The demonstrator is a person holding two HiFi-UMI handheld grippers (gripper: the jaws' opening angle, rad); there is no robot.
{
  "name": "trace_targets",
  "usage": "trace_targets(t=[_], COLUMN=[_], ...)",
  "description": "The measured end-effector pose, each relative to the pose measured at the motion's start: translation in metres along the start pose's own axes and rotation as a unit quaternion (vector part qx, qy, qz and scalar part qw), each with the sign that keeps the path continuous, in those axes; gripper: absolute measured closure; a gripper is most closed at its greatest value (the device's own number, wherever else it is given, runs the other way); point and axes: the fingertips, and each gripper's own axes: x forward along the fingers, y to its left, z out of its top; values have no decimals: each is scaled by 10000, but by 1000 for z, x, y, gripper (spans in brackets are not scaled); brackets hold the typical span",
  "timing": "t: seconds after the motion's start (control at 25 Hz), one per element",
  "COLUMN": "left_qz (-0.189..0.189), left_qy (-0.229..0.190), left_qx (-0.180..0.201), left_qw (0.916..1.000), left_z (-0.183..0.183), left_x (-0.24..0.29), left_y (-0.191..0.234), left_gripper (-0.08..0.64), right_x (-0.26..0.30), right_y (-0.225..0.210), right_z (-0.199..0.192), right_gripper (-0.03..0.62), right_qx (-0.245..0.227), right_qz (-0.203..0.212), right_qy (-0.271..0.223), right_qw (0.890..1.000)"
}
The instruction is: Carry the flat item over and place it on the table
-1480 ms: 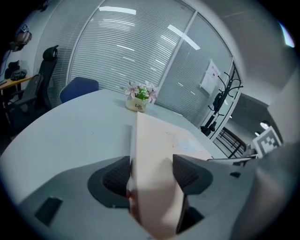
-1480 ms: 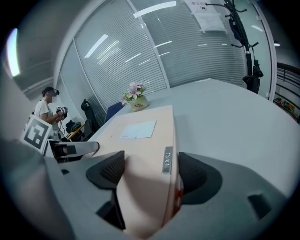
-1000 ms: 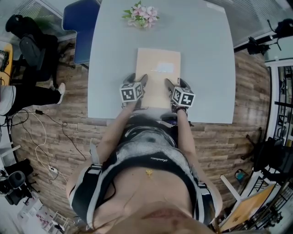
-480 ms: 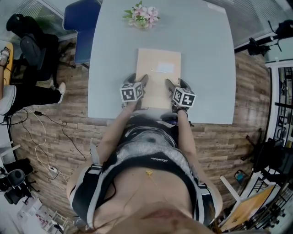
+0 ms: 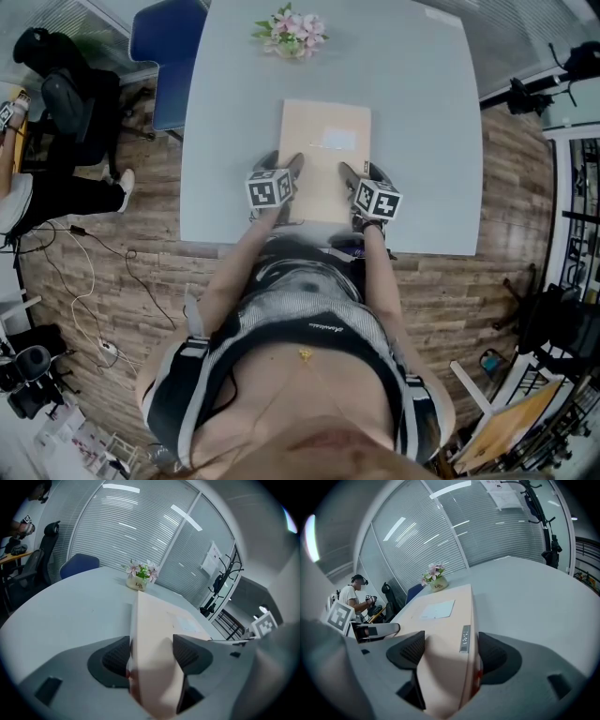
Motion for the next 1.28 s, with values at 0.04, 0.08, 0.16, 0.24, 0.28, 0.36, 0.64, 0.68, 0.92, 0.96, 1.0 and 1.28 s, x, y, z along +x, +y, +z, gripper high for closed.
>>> trace_targets(t=[0.04, 0.08, 0.16, 0.24, 0.28, 0.36, 0.64, 0.68, 0.92, 0.96, 1.0, 1.28], left_qz=[0, 0, -1, -1, -3, -4, -7, -9, -21, -25, -40, -265], left_qy=[2, 2, 0, 1, 2, 4, 12, 14, 15, 16, 13, -458], left_qx=[-1, -2, -4, -6, -9, -14, -22, -25, -36, -45, -64, 393], left_qw=[10000, 10000, 10000, 10000, 10000, 10000, 10000, 10000, 10000, 10000, 10000, 9978], left_z=[0, 0, 0, 1, 1, 1, 0, 1, 1, 0, 0, 16], left_x=[0, 0, 0, 0, 0, -1, -1, -1, -1, -1, 0, -9], left_y=[0, 0, 0, 0, -1, -1, -1, -1, 0, 0, 0, -1], left_gripper=[279, 279, 279, 279, 279, 279, 279, 279, 279, 279, 279, 272], right_x=[0, -1, -1, -1, -1, -2, -3, -3, -2, -2, -2, -13], right_y=[0, 0, 0, 0, 0, 0, 0, 0, 0, 0, 0, 2], right_z=[0, 0, 1, 1, 1, 1, 1, 1, 1, 0, 0, 13], right_gripper=[230, 230, 230, 230, 230, 230, 230, 230, 230, 230, 230, 221], right_qx=[6, 10, 17, 28, 38, 52, 68, 70, 72, 75, 88, -192], right_qz=[1, 0, -2, 5, 14, 26, 17, 15, 14, 19, 36, 187], right_qy=[0, 2, 10, 8, 7, 9, 23, 24, 24, 26, 23, -197], right_qw=[10000, 10000, 10000, 10000, 10000, 10000, 10000, 10000, 10000, 10000, 10000, 9994])
